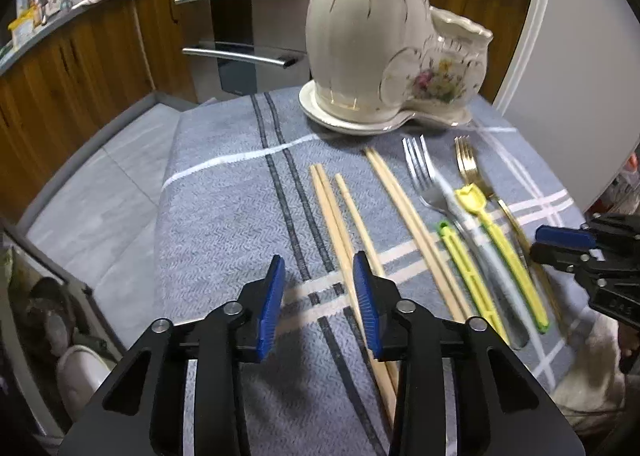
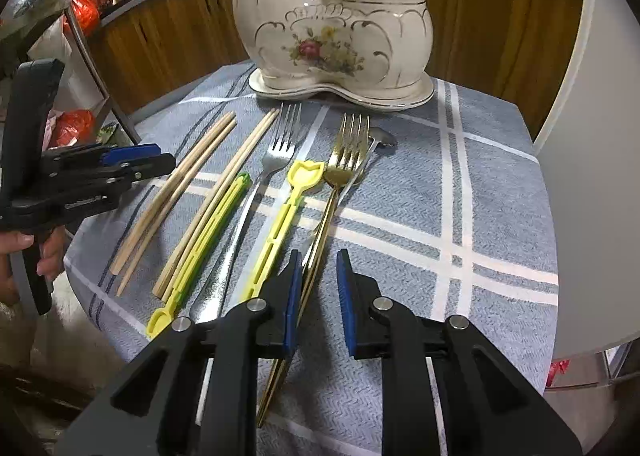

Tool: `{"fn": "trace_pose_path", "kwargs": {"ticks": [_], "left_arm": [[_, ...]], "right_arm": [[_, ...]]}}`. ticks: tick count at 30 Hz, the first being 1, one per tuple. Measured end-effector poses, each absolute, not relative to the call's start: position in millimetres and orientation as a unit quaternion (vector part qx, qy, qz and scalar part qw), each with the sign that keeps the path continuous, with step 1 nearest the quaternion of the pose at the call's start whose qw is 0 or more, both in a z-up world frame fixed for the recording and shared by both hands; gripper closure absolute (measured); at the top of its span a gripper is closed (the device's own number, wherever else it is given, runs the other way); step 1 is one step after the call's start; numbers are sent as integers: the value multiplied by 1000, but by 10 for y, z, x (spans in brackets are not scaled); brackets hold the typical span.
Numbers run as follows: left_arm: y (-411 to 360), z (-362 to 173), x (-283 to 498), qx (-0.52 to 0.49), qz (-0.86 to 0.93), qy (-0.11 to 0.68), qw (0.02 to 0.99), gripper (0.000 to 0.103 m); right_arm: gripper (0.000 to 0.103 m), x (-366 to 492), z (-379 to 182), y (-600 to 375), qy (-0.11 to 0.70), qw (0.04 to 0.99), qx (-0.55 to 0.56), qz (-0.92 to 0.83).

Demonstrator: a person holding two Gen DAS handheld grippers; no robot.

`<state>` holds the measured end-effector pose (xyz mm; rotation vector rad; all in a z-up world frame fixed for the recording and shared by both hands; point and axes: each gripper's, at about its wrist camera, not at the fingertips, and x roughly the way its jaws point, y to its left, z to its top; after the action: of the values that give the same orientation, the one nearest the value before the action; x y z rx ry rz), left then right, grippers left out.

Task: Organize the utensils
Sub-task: 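Grasp a wooden chopstick with the left tool while the right tool grasps a gold fork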

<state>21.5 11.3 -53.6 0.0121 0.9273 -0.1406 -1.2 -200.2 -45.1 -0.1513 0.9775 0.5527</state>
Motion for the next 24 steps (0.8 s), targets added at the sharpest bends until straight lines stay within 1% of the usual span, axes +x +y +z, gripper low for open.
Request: {"fn": "trace_pose_path", "kwargs": {"ticks": [8,12,15,19,24], "left_arm": [[92,-567,249,22,-56,451,891,67],[4,-573,347,43,-49,459,886,74],[-71,-559,384,58,-52,465,882,80],[-140,-547,463,66,-57,479,873,83],[-162,-523,643,68,-69,509,855,84]], "right_arm": [[85,72,-467,-1948,466,847,-88,240],[85,186,-494,-1931,476,845,-90,227],[85,273,-490,-1895,487,840,-95,220],[85,388,-480,-1807,507,826,-112,218],[85,482,-483,-1819,523,819,-91,219]]}}
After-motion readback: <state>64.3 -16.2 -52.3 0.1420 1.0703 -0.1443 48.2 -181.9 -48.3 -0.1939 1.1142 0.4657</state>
